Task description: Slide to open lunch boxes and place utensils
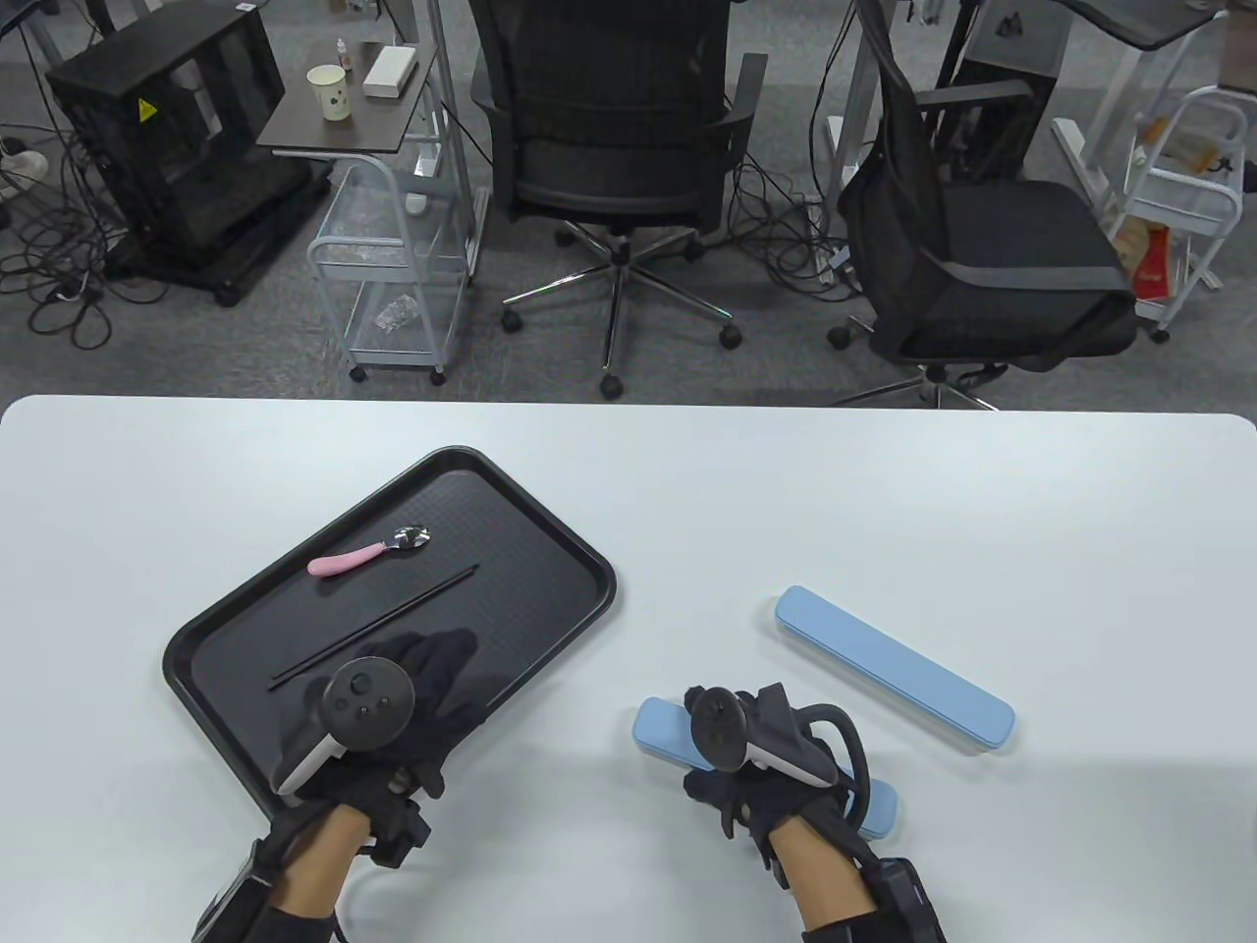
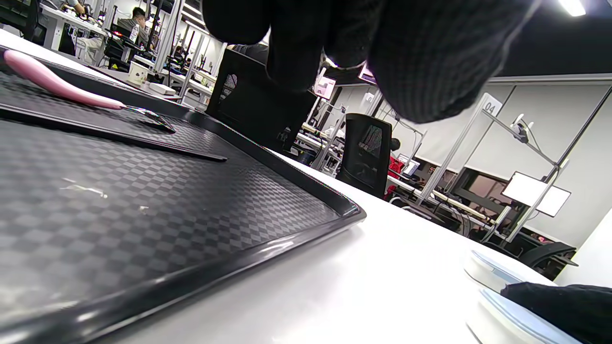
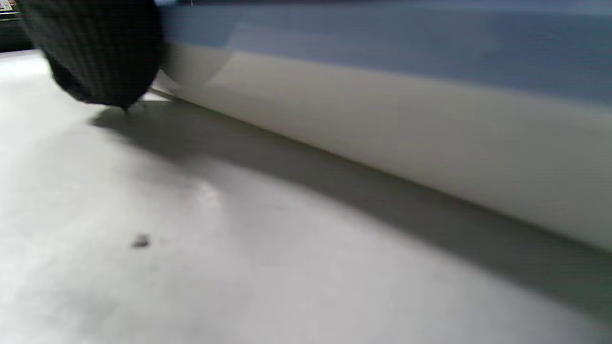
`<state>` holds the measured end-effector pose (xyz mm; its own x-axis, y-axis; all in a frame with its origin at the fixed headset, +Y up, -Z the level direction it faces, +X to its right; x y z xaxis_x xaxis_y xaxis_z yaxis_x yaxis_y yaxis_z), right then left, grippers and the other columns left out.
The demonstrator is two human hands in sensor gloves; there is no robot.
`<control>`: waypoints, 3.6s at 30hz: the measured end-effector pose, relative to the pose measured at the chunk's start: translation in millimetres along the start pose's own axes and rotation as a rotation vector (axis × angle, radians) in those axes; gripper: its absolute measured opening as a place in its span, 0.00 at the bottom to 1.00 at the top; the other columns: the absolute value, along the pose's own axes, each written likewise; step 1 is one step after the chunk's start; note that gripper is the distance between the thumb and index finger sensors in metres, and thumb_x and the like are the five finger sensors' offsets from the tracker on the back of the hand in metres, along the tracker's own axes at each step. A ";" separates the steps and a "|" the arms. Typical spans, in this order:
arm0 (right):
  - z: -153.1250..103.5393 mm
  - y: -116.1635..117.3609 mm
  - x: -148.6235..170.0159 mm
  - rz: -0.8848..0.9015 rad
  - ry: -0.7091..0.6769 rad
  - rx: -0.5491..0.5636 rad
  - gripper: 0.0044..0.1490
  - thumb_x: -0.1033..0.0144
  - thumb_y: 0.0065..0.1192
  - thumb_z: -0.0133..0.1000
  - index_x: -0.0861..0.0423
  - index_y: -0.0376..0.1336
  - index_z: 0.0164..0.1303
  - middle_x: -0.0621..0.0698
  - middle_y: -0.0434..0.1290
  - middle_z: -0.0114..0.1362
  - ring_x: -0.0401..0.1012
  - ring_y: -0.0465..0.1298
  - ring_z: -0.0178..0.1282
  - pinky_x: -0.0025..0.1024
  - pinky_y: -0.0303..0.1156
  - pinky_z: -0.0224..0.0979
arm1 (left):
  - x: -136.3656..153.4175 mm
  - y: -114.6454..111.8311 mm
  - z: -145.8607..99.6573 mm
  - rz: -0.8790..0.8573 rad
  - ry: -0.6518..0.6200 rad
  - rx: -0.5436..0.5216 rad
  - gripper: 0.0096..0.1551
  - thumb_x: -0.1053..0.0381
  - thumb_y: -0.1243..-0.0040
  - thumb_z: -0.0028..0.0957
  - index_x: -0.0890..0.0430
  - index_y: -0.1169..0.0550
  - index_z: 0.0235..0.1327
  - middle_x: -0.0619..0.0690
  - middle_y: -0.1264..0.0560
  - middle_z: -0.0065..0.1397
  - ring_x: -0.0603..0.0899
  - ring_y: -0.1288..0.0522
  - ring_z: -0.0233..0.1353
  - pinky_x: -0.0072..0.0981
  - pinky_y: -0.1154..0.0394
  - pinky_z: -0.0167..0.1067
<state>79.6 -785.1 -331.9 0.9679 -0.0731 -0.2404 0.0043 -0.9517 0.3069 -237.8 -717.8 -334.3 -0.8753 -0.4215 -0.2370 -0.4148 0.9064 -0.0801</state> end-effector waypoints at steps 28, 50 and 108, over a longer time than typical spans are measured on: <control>3.3 -94.6 115.8 0.030 0.436 0.167 0.55 0.45 0.70 0.51 0.45 0.44 0.82 0.57 0.47 0.84 0.59 0.50 0.84 0.64 0.43 0.80 | -1.9 4.6 -0.7 -0.010 -0.024 -0.012 0.42 0.42 0.33 0.49 0.46 0.37 0.76 0.48 0.35 0.81 0.62 0.46 0.81 0.62 0.60 0.74; 38.7 -24.3 156.3 0.024 0.479 -0.084 0.56 0.56 0.68 0.54 0.36 0.33 0.78 0.57 0.47 0.82 0.59 0.52 0.83 0.63 0.50 0.80 | -3.3 3.3 -0.8 0.001 -0.021 0.002 0.42 0.43 0.33 0.50 0.45 0.37 0.77 0.48 0.36 0.82 0.62 0.46 0.81 0.62 0.60 0.74; -30.8 -55.8 -12.9 0.194 -0.165 0.175 0.51 0.49 0.75 0.48 0.35 0.49 0.78 0.53 0.57 0.80 0.55 0.61 0.80 0.64 0.50 0.80 | -35.6 -8.3 -4.4 0.028 -0.187 0.160 0.47 0.43 0.24 0.42 0.46 0.34 0.75 0.49 0.32 0.77 0.62 0.40 0.76 0.62 0.54 0.73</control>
<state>74.6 -721.9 -317.5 0.8924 -0.2921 -0.3439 -0.2335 -0.9512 0.2020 -204.3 -710.5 -320.9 -0.8186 -0.3967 -0.4154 -0.3328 0.9170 -0.2199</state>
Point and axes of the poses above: the tracker on the back of each hand, its own x axis roughly to the little-finger side, its own z axis roughly from the wrist to the fingertips, y = z × x, the point moved 4 cm from there along z, roughly from the wrist to the fingertips
